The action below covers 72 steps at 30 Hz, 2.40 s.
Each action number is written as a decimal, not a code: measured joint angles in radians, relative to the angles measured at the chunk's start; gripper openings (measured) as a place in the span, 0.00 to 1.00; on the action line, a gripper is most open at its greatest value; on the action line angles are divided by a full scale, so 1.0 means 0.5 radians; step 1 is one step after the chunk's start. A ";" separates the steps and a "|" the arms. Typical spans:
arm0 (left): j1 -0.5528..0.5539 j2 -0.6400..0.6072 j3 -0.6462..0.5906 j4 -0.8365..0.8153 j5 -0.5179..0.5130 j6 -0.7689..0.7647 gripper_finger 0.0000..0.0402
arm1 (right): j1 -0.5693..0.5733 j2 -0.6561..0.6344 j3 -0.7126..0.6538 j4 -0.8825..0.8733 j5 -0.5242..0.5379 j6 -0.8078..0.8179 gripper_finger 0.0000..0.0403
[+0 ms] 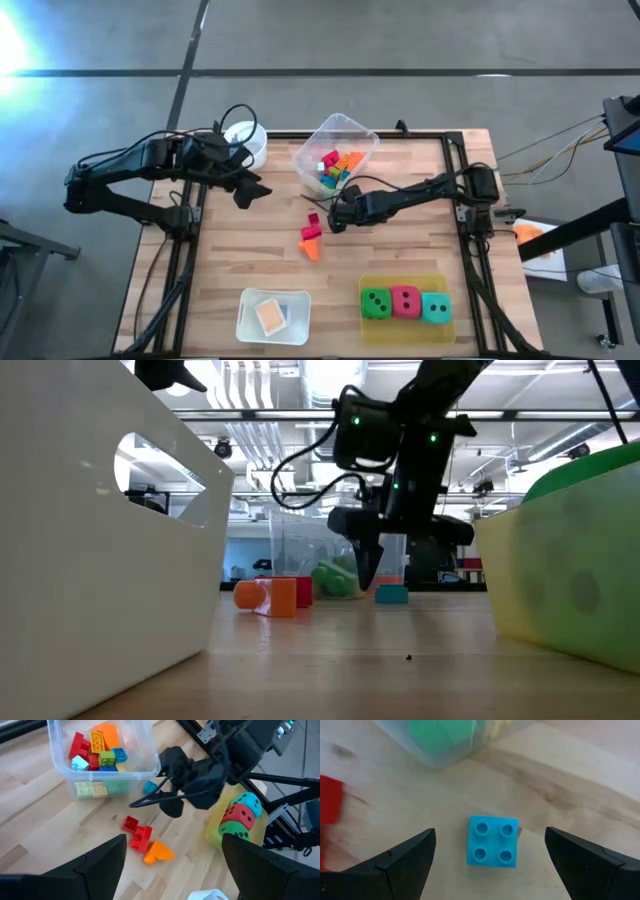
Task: Pick & Place Toys
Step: Put the blue game piece into the transparent bin
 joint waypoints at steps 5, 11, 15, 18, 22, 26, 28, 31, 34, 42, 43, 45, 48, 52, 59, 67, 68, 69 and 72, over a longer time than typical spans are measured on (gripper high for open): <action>0.000 0.000 0.000 -0.001 0.015 -0.014 0.82 | 0.008 0.062 0.000 0.028 -0.008 0.016 0.91; 0.000 0.000 0.000 -0.002 0.028 -0.018 0.82 | 0.012 0.072 -0.001 0.040 -0.010 0.026 0.85; 0.000 0.000 0.000 -0.002 0.036 -0.017 0.82 | 0.011 0.072 -0.001 0.040 -0.005 0.027 0.70; 0.000 0.000 0.000 -0.004 0.036 -0.017 0.82 | 0.012 0.072 -0.020 0.041 -0.003 0.087 0.59; 0.000 0.000 0.001 -0.004 0.036 -0.017 0.82 | 0.015 0.067 -0.077 0.063 -0.011 0.197 0.48; 0.000 0.000 0.002 -0.005 0.051 -0.019 0.82 | 0.041 0.062 -0.130 0.078 -0.004 0.271 0.41; 0.000 0.000 0.002 -0.006 0.059 -0.021 0.82 | 0.060 0.062 -0.138 0.079 0.010 0.279 0.38; 0.000 0.000 0.002 -0.008 0.059 -0.027 0.82 | 0.080 0.063 -0.138 0.066 0.037 0.285 0.35; 0.000 0.000 0.002 -0.009 0.060 -0.062 0.82 | 0.082 0.065 -0.118 0.054 0.028 0.267 0.34; 0.000 0.000 0.002 -0.014 0.065 -0.074 0.82 | 0.085 0.070 -0.081 0.026 -0.003 0.187 0.34; 0.000 0.000 0.002 -0.015 0.065 -0.074 0.82 | 0.087 0.063 -0.076 0.019 -0.012 0.169 0.34; 0.000 0.000 0.002 -0.015 0.065 -0.074 0.82 | 0.097 0.053 -0.063 0.006 -0.049 0.116 0.34; 0.000 0.000 0.002 -0.024 0.064 -0.078 0.82 | 0.116 0.010 -0.050 0.010 -0.145 0.001 0.34; 0.002 0.000 0.002 -0.033 0.063 -0.103 0.82 | 0.135 -0.084 -0.043 0.025 -0.242 -0.184 0.34; 0.003 0.000 0.002 -0.033 0.058 -0.179 0.82 | 0.173 -0.237 -0.048 0.024 -0.430 -0.396 0.34; 0.003 0.000 0.002 -0.045 0.058 -0.365 0.82 | 0.177 -0.433 -0.062 0.013 -0.523 -0.652 0.34; 0.003 0.000 0.002 -0.046 0.058 -0.392 0.82 | 0.176 -0.462 -0.068 0.013 -0.540 -0.702 0.34; 0.003 0.000 0.002 -0.046 0.058 -0.407 0.82 | 0.174 -0.488 -0.069 0.013 -0.554 -0.757 0.34; 0.003 0.001 0.002 -0.046 0.058 -0.450 0.82 | 0.172 -0.580 -0.079 0.029 -0.596 -0.912 0.34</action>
